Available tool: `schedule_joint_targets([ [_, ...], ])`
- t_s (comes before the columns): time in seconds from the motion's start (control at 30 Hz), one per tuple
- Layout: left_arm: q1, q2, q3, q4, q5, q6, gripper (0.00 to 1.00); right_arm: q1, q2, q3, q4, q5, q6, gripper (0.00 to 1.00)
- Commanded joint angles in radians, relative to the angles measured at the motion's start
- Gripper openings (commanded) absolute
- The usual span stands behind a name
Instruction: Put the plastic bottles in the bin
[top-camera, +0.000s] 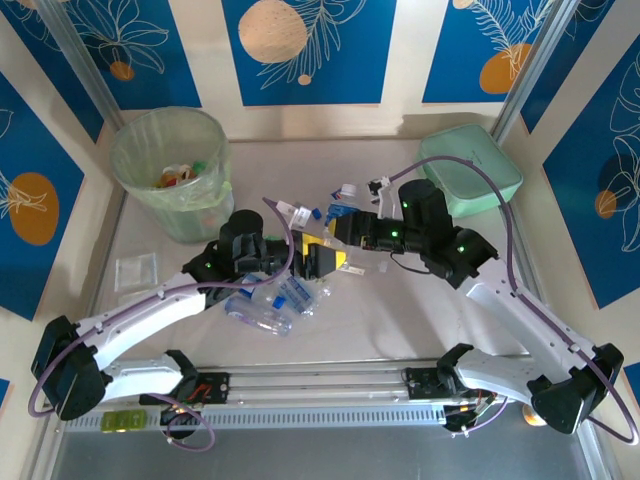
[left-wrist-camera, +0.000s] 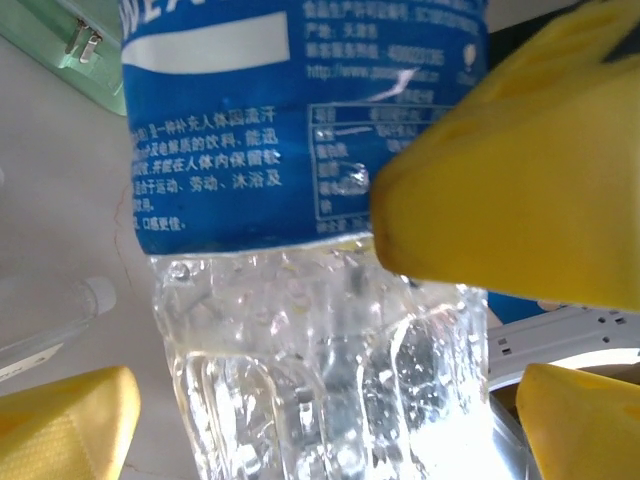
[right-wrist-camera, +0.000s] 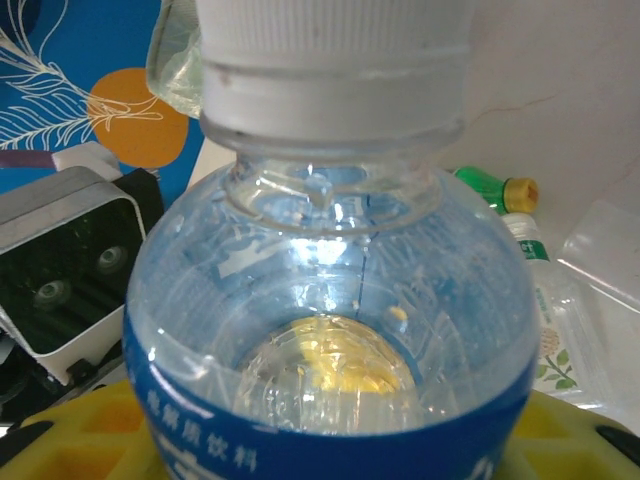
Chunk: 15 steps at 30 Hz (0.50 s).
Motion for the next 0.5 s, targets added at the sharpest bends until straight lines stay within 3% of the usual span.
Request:
schedule_joint_targets([
  [0.0,-0.008,0.009,-0.004,0.068,0.029,-0.009,0.91,0.032,0.015,0.023,0.022,-0.004,0.003,0.50],
  [0.47,-0.010,0.016,-0.019,0.216,0.119,-0.079,0.57,0.086,-0.015,0.022,0.010,0.072,0.017,0.50],
])
